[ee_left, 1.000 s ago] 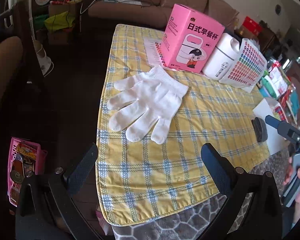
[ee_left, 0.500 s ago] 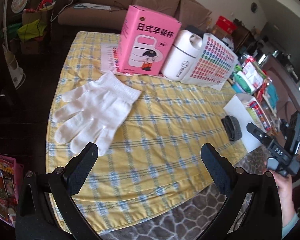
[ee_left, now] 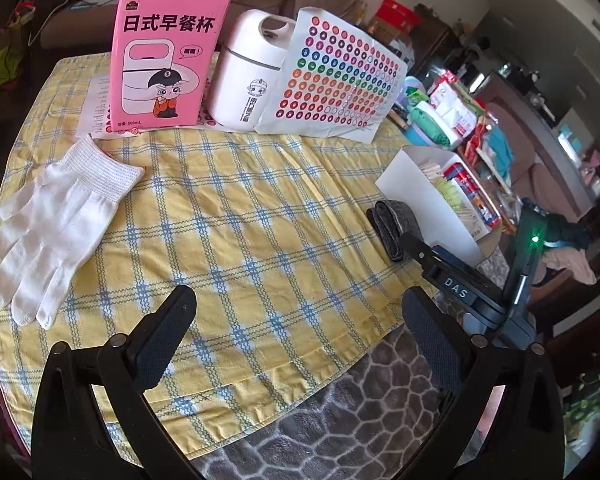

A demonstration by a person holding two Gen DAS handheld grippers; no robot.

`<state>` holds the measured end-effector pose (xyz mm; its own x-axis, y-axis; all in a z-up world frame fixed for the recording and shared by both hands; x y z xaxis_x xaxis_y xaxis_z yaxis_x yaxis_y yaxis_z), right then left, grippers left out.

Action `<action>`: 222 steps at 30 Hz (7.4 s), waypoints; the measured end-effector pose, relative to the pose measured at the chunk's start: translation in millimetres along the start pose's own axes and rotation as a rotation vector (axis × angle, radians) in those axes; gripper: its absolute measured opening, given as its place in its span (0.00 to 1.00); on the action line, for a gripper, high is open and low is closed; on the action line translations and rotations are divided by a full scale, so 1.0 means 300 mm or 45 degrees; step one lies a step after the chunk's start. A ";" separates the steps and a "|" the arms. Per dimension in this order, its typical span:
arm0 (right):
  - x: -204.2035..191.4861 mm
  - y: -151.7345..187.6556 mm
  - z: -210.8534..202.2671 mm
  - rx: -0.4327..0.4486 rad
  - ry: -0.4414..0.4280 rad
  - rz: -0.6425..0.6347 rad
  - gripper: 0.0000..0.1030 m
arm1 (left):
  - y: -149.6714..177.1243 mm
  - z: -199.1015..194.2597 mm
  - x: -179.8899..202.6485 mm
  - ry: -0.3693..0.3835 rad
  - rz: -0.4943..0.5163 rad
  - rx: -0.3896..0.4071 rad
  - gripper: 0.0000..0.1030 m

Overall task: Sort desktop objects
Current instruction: 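Grasp the grey cloth with the right gripper and lift it, then carry the grey cloth over the white box with the right gripper, then open the right gripper to drop the grey cloth in the box, then move the left gripper toward the white glove on the tablecloth, then grasp the white glove with the left gripper while the right gripper pinches its cuff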

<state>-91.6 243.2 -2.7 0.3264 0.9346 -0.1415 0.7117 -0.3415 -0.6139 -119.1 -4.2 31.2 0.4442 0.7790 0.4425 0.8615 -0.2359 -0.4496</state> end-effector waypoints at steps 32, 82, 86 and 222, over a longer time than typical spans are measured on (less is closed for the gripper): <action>-0.079 0.031 0.020 -0.157 -0.255 -0.006 0.38 | 0.037 0.057 0.027 0.456 -0.219 -0.120 1.00; 0.539 -0.352 -0.202 -0.345 -0.386 -0.351 0.38 | -0.396 0.589 0.953 0.801 -0.173 -0.417 0.14; 0.583 -0.328 -0.069 -0.485 -0.289 -0.482 0.38 | -0.374 0.737 0.943 0.624 -0.153 -0.482 0.20; -0.590 0.077 0.077 -0.844 -1.158 0.247 0.62 | 0.055 -0.224 -0.217 0.006 -0.156 0.082 0.05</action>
<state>-147.4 72.0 -9.9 0.0870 0.4942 -0.8650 0.9749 -0.2209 -0.0281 -117.3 -97.9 47.1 0.3380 0.7970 0.5006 0.8919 -0.1014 -0.4408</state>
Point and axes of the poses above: each gripper's, at about its wrist camera, not at the fingertips, and z roughly the way its jaws point, x to its right, y to its underside, the point moved 5 cm from there along z, roughly the way its jaws point, and after that the axes turned 6 degrees about -x, right-handed, at the moved point
